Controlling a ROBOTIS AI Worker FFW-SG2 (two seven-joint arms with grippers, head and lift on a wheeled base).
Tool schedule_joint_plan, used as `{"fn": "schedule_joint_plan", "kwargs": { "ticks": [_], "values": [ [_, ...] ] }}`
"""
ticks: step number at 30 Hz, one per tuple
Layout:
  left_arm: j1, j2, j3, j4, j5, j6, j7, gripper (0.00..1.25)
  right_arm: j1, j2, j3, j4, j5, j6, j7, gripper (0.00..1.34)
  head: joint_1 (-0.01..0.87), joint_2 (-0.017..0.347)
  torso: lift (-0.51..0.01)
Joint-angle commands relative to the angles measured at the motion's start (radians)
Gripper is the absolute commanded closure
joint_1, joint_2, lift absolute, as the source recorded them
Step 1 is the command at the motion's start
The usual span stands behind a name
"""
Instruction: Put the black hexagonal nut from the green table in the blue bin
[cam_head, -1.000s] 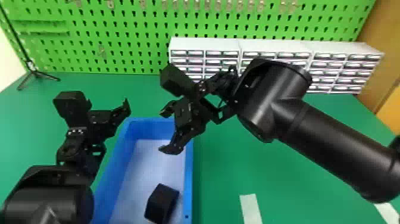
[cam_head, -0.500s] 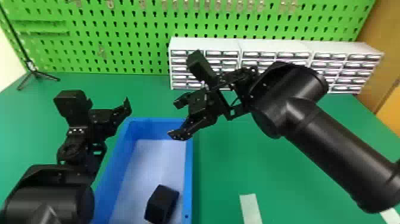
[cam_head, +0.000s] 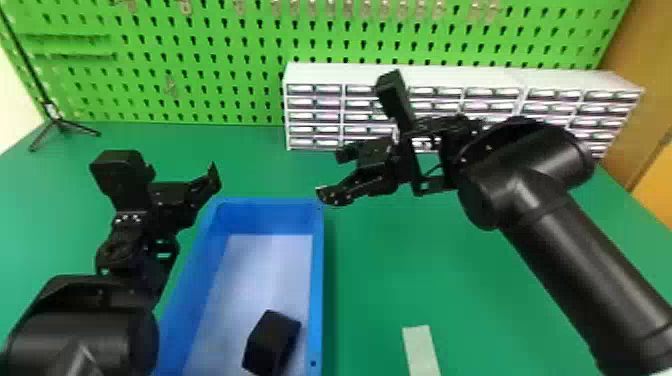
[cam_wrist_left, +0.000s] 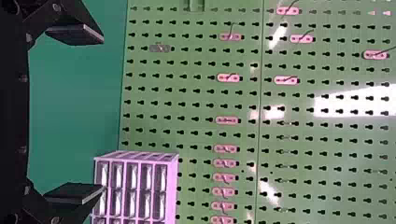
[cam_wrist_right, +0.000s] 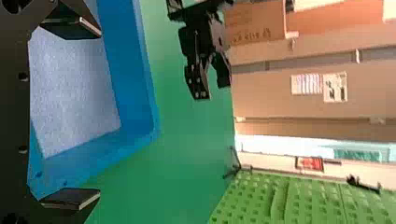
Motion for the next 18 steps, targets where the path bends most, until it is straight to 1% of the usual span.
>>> {"fn": "schedule_joint_plan", "kwargs": {
  "ticks": [1, 2, 5, 8, 11, 17, 18],
  "values": [
    [0.0, 0.0, 0.001, 0.0, 0.0, 0.0, 0.0, 0.16, 0.056, 0.047, -0.124, 0.0, 0.057, 0.002, -0.019, 0.11, 0.683, 0.028, -0.096],
    [0.0, 0.0, 0.001, 0.0, 0.002, 0.0, 0.0, 0.16, 0.071, 0.059, -0.155, 0.0, 0.063, 0.002, -0.031, 0.11, 0.683, 0.028, -0.096],
    [0.002, 0.0, 0.001, -0.002, 0.002, -0.001, 0.0, 0.16, 0.102, 0.085, -0.21, -0.003, 0.077, 0.0, -0.062, 0.11, 0.683, 0.028, -0.096],
    [0.003, 0.0, 0.002, -0.003, 0.002, 0.0, 0.0, 0.16, 0.128, 0.102, -0.24, -0.009, 0.092, -0.004, -0.093, 0.11, 0.683, 0.028, -0.096],
    [0.003, 0.0, 0.004, -0.005, 0.002, 0.0, 0.0, 0.16, 0.16, 0.119, -0.277, -0.017, 0.098, -0.026, -0.143, 0.11, 0.683, 0.028, -0.096],
    [0.005, 0.0, 0.008, -0.008, 0.002, 0.0, 0.0, 0.16, 0.209, 0.134, -0.329, -0.032, 0.094, -0.081, -0.237, 0.11, 0.683, 0.028, -0.096],
    [0.005, 0.0, 0.008, -0.008, 0.002, -0.001, 0.0, 0.16, 0.222, 0.136, -0.337, -0.04, 0.083, -0.095, -0.266, 0.11, 0.683, 0.028, -0.096]
  ]
}}
